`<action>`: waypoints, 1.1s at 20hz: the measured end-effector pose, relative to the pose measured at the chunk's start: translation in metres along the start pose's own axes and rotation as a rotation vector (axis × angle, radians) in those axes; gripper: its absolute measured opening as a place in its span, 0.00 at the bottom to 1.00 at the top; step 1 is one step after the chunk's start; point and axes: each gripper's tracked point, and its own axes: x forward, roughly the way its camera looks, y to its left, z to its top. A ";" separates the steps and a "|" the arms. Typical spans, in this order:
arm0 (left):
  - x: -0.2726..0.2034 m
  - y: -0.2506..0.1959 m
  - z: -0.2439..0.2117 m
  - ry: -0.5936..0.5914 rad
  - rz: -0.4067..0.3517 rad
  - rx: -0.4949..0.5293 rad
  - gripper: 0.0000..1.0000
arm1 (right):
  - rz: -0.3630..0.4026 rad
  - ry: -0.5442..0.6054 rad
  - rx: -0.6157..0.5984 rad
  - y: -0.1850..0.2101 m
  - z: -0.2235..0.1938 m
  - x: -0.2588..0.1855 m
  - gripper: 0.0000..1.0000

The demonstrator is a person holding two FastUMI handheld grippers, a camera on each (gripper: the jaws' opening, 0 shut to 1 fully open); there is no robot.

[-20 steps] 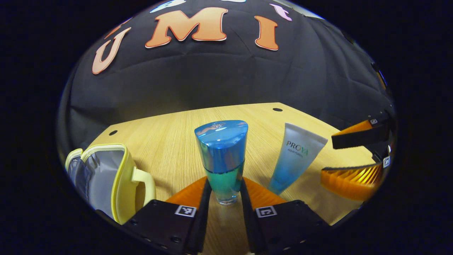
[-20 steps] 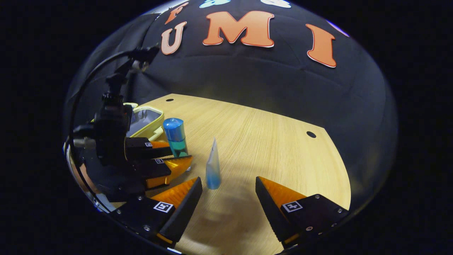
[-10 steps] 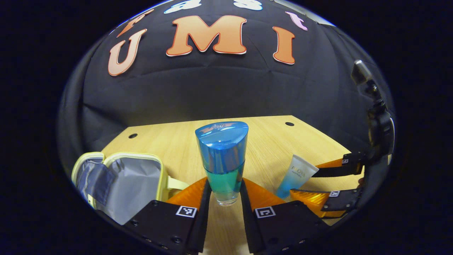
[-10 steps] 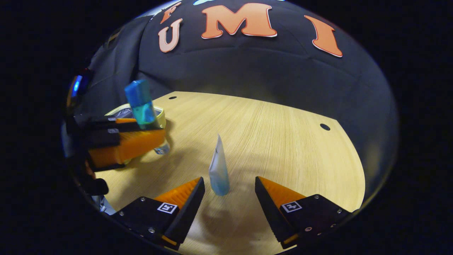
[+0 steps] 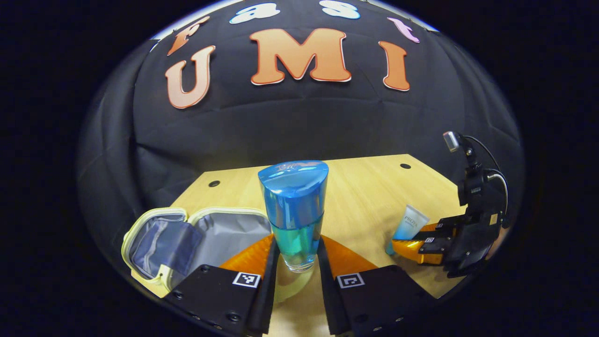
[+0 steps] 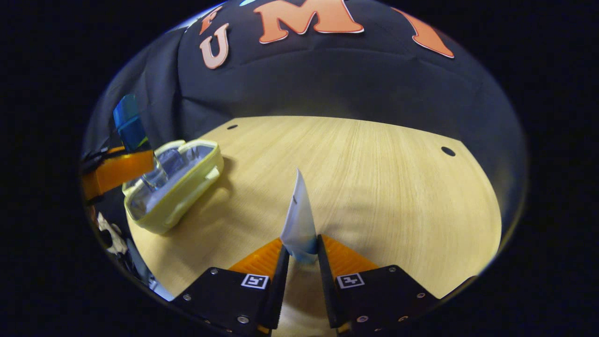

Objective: First open the suitcase, pack the skin care products into it, and then close the suitcase.

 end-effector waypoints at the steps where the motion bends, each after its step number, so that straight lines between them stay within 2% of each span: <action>1: -0.005 0.009 0.002 -0.001 0.015 0.002 0.45 | 0.005 -0.012 -0.012 0.004 0.007 -0.004 0.39; 9: -0.031 0.077 0.029 -0.034 0.089 -0.007 0.45 | 0.049 -0.122 -0.066 0.039 0.074 -0.039 0.38; 14: -0.041 0.119 0.032 -0.025 0.095 -0.009 0.45 | 0.074 -0.177 -0.115 0.072 0.106 -0.058 0.38; 17: -0.041 0.142 0.021 0.006 0.088 -0.024 0.45 | 0.094 -0.188 -0.142 0.096 0.114 -0.063 0.38; 22: -0.023 0.168 -0.026 0.140 0.058 -0.042 0.45 | 0.126 -0.155 -0.141 0.137 0.106 -0.060 0.38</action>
